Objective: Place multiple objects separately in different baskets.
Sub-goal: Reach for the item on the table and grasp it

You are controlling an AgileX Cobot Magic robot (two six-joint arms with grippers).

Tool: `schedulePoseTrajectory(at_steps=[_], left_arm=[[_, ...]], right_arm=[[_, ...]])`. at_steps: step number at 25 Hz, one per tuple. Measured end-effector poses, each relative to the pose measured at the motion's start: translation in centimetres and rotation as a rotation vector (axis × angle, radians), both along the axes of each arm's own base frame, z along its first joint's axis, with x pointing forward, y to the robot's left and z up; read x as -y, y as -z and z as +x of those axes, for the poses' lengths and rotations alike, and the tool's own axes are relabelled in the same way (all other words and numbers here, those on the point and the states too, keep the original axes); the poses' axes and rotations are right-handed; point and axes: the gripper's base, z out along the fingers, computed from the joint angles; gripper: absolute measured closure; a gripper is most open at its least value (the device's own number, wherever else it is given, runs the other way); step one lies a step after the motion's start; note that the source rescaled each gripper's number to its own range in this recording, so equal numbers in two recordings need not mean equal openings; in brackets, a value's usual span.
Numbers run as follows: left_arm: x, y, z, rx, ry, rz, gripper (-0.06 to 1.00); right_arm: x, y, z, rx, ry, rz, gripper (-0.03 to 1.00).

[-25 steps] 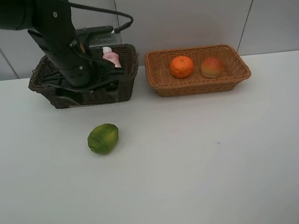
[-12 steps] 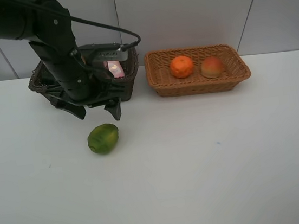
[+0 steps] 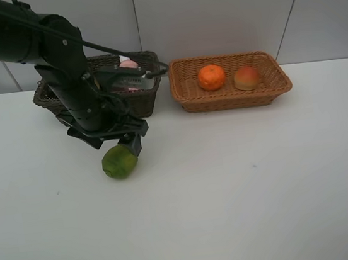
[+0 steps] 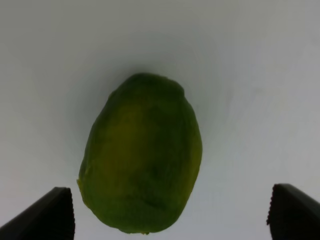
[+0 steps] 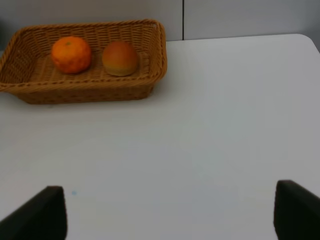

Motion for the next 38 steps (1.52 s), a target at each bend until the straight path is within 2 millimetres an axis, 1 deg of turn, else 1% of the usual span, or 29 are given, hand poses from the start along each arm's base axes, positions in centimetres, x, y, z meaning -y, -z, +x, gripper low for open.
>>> schedulePoseTrajectory(at_steps=[4,9,15,21,25,27,31,32,38], left_arm=[[0.0,0.3,0.2,0.015,0.046,0.015,-0.06],[0.4,2.6,0.2,-0.018,0.134,0.068,-0.06],[0.5,3.1,0.6,0.013,0.170,0.082,-0.06],[0.5,4.4,0.9,0.021,0.201,0.109,-0.06],[0.7,4.5,1.3,0.057,0.203,0.091,-0.05],[0.8,4.5,1.3,0.067,0.203,0.085,-0.01],[0.8,4.6,1.4,0.075,0.203,0.080,0.17],[0.9,4.6,1.4,0.077,0.203,0.079,0.19],[0.9,4.8,1.4,0.072,0.199,0.077,0.19]], right_arm=[[0.0,0.0,0.0,0.000,0.000,0.000,0.14],[0.0,0.0,0.0,0.000,0.000,0.000,0.14],[0.0,0.0,0.0,0.000,0.000,0.000,0.14],[0.0,0.0,0.0,0.000,0.000,0.000,0.14],[0.0,0.0,0.0,0.000,0.000,0.000,0.14],[0.0,0.0,0.0,0.000,0.000,0.000,0.14],[0.0,0.0,0.0,0.000,0.000,0.000,0.14],[0.0,0.0,0.0,0.000,0.000,0.000,0.14],[0.0,0.0,0.0,0.000,0.000,0.000,0.14]])
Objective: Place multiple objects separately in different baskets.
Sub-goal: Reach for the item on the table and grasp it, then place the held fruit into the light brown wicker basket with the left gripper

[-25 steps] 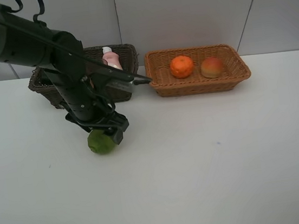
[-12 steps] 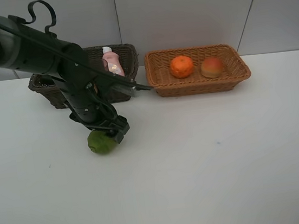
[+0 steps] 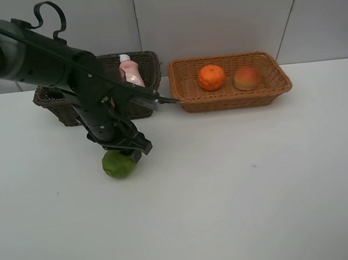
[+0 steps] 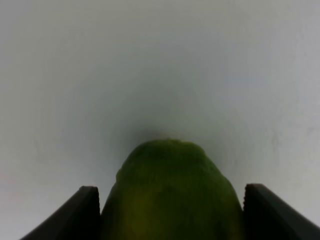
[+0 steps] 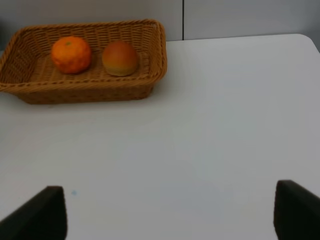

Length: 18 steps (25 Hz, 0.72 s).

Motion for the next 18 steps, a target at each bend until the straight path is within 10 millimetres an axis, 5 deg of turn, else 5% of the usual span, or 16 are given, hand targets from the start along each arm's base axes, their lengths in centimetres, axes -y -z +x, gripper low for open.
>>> schedulePoseTrajectory(at_steps=[18], left_arm=[[0.24,-0.43,0.11,-0.033,-0.087,-0.029,0.20]], right_arm=[[0.00,0.00,0.00,0.000,0.000,0.000,0.14]])
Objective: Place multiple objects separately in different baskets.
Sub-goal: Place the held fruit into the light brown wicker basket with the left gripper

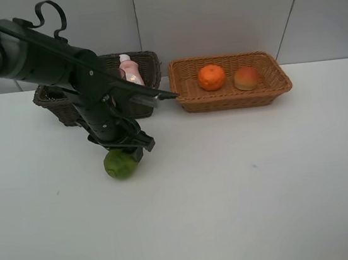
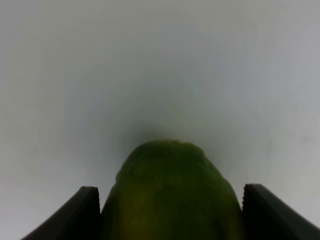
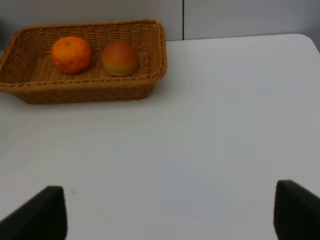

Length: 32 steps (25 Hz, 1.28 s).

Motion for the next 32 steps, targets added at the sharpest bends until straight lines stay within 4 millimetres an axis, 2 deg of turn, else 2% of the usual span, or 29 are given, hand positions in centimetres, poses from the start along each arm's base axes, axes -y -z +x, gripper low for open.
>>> schedulePoseTrajectory(at_steps=[2,6,13,17,24,32], left_arm=[[0.3,-1.3,0.3,-0.001,-0.027,-0.027,0.20],[1.5,-5.2,1.9,0.060,-0.053,-0.094,0.20],[3.5,-10.7,4.6,0.179,-0.070,-0.221,0.20],[5.2,-12.6,5.9,0.290,-0.052,-0.302,0.20],[9.0,-12.2,7.3,0.530,-0.006,-0.475,0.20],[10.5,-8.0,9.2,0.657,-0.012,-0.556,0.20]], right_arm=[[0.0,0.0,0.0,0.000,0.000,0.000,0.14],[0.0,0.0,0.0,0.000,0.000,0.000,0.14],[0.0,0.0,0.0,0.000,0.000,0.000,0.14],[0.0,0.0,0.0,0.000,0.000,0.000,0.14],[0.0,0.0,0.0,0.000,0.000,0.000,0.14],[0.0,0.0,0.0,0.000,0.000,0.000,0.14]])
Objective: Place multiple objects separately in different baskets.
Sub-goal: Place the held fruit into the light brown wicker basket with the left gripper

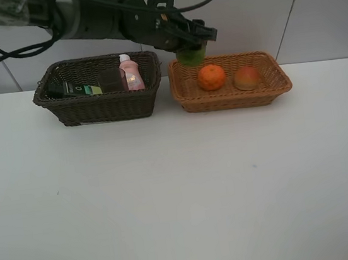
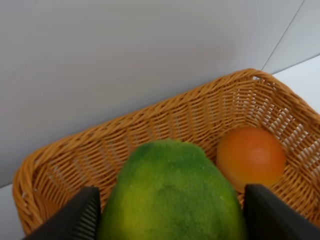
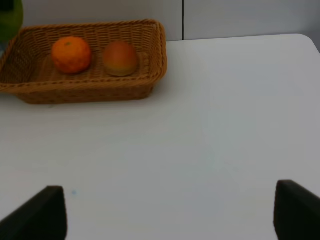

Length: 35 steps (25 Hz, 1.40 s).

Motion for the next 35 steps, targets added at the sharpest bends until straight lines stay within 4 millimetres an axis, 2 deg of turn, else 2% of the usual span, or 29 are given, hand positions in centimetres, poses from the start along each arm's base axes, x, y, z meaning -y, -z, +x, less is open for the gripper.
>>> schedulePoseTrajectory(at_steps=[8,15,25,29,32,35], left_arm=[[1.0,4.3,0.2,-0.017,0.011,0.018,0.20],[1.2,6.7,0.2,-0.054,0.014,0.046,0.20],[1.2,7.0,0.1,-0.072,0.021,0.071,0.20],[1.4,6.9,-0.1,-0.069,0.027,0.070,0.04],[1.4,6.2,-0.1,-0.060,0.027,0.063,0.00],[1.4,4.7,-0.2,-0.042,0.032,0.055,-0.01]], right_arm=[[0.0,0.0,0.0,0.000,0.000,0.000,0.14],[0.0,0.0,0.0,0.000,0.001,-0.001,0.14],[0.0,0.0,0.0,0.000,0.001,-0.001,0.14],[0.0,0.0,0.0,0.000,0.001,-0.001,0.14],[0.0,0.0,0.0,0.000,0.001,-0.001,0.14],[0.0,0.0,0.0,0.000,0.001,-0.001,0.14]])
